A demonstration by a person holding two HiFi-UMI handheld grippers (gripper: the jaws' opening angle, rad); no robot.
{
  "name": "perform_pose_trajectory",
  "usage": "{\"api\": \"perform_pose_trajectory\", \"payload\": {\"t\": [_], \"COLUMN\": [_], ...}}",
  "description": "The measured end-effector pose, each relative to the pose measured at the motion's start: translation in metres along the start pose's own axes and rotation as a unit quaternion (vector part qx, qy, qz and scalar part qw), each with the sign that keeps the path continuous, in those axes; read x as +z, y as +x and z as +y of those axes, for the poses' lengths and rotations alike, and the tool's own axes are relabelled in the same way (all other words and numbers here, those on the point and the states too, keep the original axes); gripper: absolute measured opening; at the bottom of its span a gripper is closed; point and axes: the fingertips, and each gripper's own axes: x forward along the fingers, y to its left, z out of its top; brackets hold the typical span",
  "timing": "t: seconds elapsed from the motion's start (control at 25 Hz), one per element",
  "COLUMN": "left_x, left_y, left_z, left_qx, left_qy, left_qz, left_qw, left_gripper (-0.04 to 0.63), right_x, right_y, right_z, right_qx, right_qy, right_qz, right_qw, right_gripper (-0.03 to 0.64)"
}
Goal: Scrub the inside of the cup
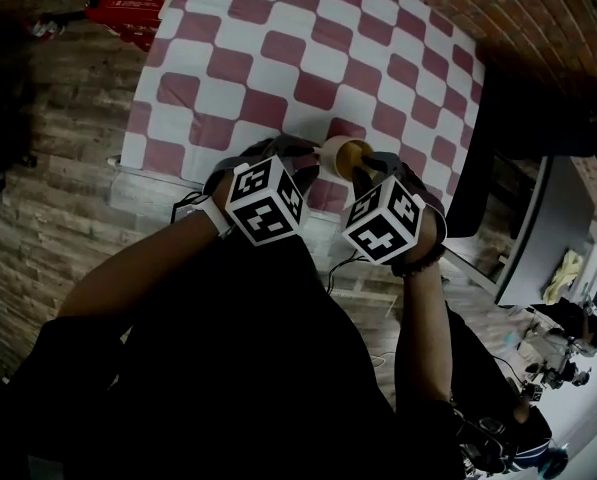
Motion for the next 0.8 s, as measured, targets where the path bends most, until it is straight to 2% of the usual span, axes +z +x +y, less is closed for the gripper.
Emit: {"api": "perform_pose_trajectory", "payload": {"t": [0.08,0.2,0.28,0.36,0.44,0.52,0.6,0.64,0.72,0.8], "left_x": [-0.002,-0.006,-0.007,-0.003,0.005,0.016,0.028,0.034,0.046,0.06], "left_y": [-0.001,-0.001,-0.003,-0.007,-0.017,-0.032,-0.052,-0.063,-0.089,-0.117], "left_z": [0.002,0.005,0.009,0.014,0.024,0.04,0.062,0.074,0.099,0.12], "left_qx": [0.001,0.003,0.006,0.013,0.027,0.049,0.079,0.096,0.131,0.161], "left_qy": [-0.003,-0.009,-0.013,-0.015,-0.017,-0.02,-0.024,-0.027,-0.034,-0.045], "left_qz": [0.001,0.006,0.005,-0.005,-0.022,-0.042,-0.064,-0.074,-0.091,-0.112], "left_qw": [1.0,0.9999,0.9999,0.9998,0.9993,0.9977,0.9946,0.9923,0.9866,0.9796], "left_gripper": [0.114,0.114,0.114,0.114,0.114,0.114,0.114,0.114,0.114,0.114], "right_x": [0.0,-0.004,-0.009,-0.012,-0.014,-0.016,-0.017,-0.016,-0.016,-0.014], "right_y": [-0.023,-0.067,-0.097,-0.121,-0.137,-0.144,-0.147,-0.148,-0.151,-0.154], "right_z": [-0.006,-0.025,-0.041,-0.056,-0.067,-0.075,-0.081,-0.083,-0.084,-0.084], "right_qx": [-0.029,-0.078,-0.113,-0.13,-0.123,-0.1,-0.078,-0.071,-0.061,-0.054], "right_qy": [0.003,0.057,0.103,0.17,0.263,0.352,0.414,0.435,0.463,0.481], "right_qz": [-0.023,-0.07,-0.104,-0.154,-0.224,-0.291,-0.341,-0.36,-0.387,-0.408], "right_qw": [0.999,0.993,0.983,0.965,0.93,0.884,0.84,0.822,0.795,0.774], "right_gripper": [0.072,0.072,0.072,0.072,0.071,0.072,0.072,0.072,0.072,0.072]}}
